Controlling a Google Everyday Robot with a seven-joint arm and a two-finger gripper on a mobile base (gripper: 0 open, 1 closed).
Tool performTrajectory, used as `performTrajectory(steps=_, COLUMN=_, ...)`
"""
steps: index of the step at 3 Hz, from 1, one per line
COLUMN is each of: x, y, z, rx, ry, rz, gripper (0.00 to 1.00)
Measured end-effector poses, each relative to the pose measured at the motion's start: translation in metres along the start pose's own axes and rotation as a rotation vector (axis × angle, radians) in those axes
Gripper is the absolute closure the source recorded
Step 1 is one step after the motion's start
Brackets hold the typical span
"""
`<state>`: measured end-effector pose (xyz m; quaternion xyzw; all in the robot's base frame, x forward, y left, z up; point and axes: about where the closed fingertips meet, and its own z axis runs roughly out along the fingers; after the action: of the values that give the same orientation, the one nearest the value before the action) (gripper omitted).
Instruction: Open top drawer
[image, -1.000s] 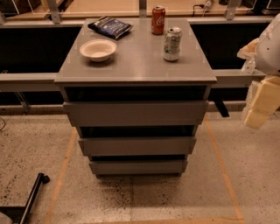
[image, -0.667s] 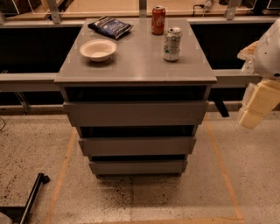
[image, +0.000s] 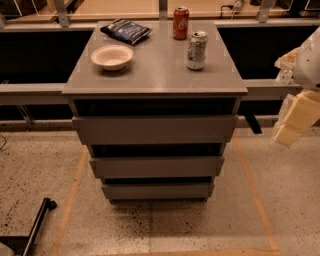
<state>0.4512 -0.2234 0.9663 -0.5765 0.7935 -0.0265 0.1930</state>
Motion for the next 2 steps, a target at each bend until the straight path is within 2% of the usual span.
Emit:
performTrajectory(steps=1, x=-0.013, y=-0.007, z=0.023, rx=-0.01, ry=-0.052, rz=0.022, gripper=0.0)
performTrajectory(steps=2, x=-0.029, y=-0.028, z=0.062, rx=-0.003, ry=-0.126, rz=0.073, gripper=0.0)
